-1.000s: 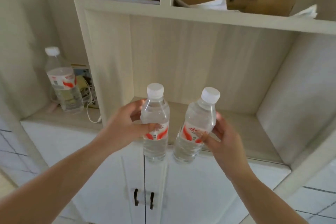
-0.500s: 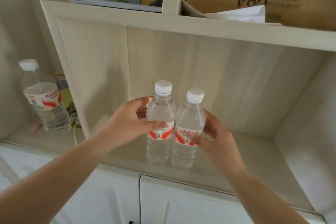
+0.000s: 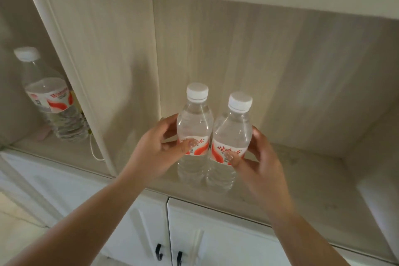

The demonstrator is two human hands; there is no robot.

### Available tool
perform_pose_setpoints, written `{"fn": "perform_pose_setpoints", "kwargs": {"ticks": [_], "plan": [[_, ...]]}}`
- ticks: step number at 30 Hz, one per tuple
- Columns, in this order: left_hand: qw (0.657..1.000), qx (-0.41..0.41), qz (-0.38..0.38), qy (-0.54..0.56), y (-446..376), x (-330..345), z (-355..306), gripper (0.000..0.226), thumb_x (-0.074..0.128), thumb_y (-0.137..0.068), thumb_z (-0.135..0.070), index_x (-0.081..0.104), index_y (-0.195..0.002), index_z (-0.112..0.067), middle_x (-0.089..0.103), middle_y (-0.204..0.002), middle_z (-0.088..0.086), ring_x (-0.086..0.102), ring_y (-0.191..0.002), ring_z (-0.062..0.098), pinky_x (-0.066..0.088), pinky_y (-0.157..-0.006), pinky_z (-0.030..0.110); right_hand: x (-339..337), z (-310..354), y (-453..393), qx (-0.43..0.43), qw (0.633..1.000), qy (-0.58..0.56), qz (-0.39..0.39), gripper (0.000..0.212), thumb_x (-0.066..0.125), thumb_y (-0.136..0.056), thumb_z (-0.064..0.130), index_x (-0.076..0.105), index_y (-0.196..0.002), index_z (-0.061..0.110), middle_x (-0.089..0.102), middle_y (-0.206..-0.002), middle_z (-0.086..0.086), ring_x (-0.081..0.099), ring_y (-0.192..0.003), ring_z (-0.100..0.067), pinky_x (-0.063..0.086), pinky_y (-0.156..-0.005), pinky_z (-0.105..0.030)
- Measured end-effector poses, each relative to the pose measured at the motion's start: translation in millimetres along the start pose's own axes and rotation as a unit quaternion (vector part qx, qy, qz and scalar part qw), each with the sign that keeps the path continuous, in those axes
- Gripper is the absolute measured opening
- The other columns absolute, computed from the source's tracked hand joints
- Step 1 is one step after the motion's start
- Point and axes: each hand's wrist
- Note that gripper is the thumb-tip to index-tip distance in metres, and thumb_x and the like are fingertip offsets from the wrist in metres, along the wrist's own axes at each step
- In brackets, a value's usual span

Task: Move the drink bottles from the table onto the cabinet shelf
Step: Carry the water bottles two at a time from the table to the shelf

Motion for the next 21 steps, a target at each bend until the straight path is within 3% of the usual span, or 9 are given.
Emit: {"fn": "perform_pose_setpoints", "kwargs": {"ticks": [2,4,6,8,11,12,15,18,21], "plan": [[0.999,-0.006,-0.038,0.035,9,6,15,0.049,0.08,-0.074,-0.019,0.062,-0.118,-0.026,0.072,-0.112,-0.008,0.065,-0.11,0.004,0.055,-0.088,0.022,5,-6,7,0.009,1.0,-0.022,0.0,0.075,0.074,-0.065,0.045,0.044,-0.133,0.034,0.06,-0.123,0.02,0.057,-0.113,0.002,0.049,-0.087,-0.014],[0.997,-0.017,-0.071,0.024,22,14,28,0.044,0.08,-0.074,-0.02,0.064,-0.114,-0.03,0.071,-0.112,-0.01,0.063,-0.111,0.003,0.054,-0.084,0.016,10,-18,16,0.032,0.999,-0.035,-0.007,0.079,0.071,-0.061,0.052,0.042,-0.132,0.038,0.057,-0.127,0.019,0.056,-0.116,0.0,0.05,-0.091,-0.024],[0.995,-0.035,-0.098,-0.005,38,23,40,0.045,0.075,-0.079,-0.019,0.062,-0.122,-0.027,0.067,-0.118,-0.008,0.06,-0.115,0.003,0.05,-0.081,0.008,13,-32,25,0.057,0.997,-0.043,-0.023,0.077,0.074,-0.064,0.042,0.043,-0.134,0.034,0.056,-0.129,0.017,0.055,-0.119,-0.004,0.052,-0.091,-0.035],[0.995,-0.043,-0.093,0.004,56,33,49,0.055,0.071,-0.082,-0.024,0.053,-0.134,-0.025,0.06,-0.128,-0.004,0.056,-0.122,0.007,0.049,-0.085,0.009,16,-46,33,0.068,0.995,-0.055,-0.047,0.066,0.076,-0.074,0.019,0.046,-0.132,0.028,0.056,-0.129,0.012,0.051,-0.122,-0.002,0.051,-0.094,-0.043],[0.996,-0.037,-0.073,0.037,74,53,49,0.074,0.068,-0.08,-0.03,0.035,-0.146,-0.032,0.045,-0.142,-0.014,0.046,-0.133,0.005,0.048,-0.102,0.033,24,-52,41,0.076,0.994,-0.053,-0.058,0.056,0.072,-0.079,0.01,0.05,-0.124,0.033,0.053,-0.124,0.02,0.049,-0.116,0.011,0.05,-0.097,-0.036],[0.995,-0.036,-0.081,0.041,76,59,47,0.076,0.068,-0.08,-0.027,0.032,-0.147,-0.035,0.041,-0.143,-0.019,0.043,-0.134,0.002,0.046,-0.104,0.036,26,-51,42,0.077,0.994,-0.05,-0.059,0.056,0.072,-0.078,0.01,0.048,-0.122,0.037,0.051,-0.122,0.024,0.048,-0.113,0.015,0.05,-0.096,-0.031],[0.993,-0.036,-0.097,0.061,78,68,46,0.079,0.068,-0.084,-0.015,0.027,-0.144,-0.043,0.036,-0.141,-0.032,0.039,-0.135,-0.003,0.042,-0.109,0.036,28,-51,40,0.07,0.995,-0.041,-0.064,0.059,0.073,-0.076,0.011,0.046,-0.115,0.046,0.05,-0.119,0.026,0.048,-0.112,0.016,0.051,-0.09,-0.021],[0.993,-0.03,-0.092,0.072,73,68,47,0.076,0.066,-0.08,-0.022,0.03,-0.146,-0.038,0.042,-0.141,-0.024,0.041,-0.137,0.005,0.041,-0.11,0.039,30,-50,34,0.067,0.995,-0.039,-0.062,0.056,0.075,-0.075,0.013,0.046,-0.11,0.047,0.052,-0.12,0.021,0.048,-0.114,0.013,0.052,-0.086,-0.016],[0.992,-0.024,-0.098,0.078,61,62,47,0.069,0.064,-0.081,-0.02,0.038,-0.138,-0.047,0.05,-0.135,-0.022,0.045,-0.134,0.012,0.042,-0.108,0.041,37,-50,23,0.066,0.996,-0.025,-0.058,0.054,0.076,-0.074,0.016,0.045,-0.108,0.045,0.052,-0.119,0.019,0.047,-0.112,0.016,0.053,-0.084,-0.018]]}}
Point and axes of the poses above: each hand's wrist, its own y-axis away from the middle knuckle, its own x-axis out of the palm, z = x × y
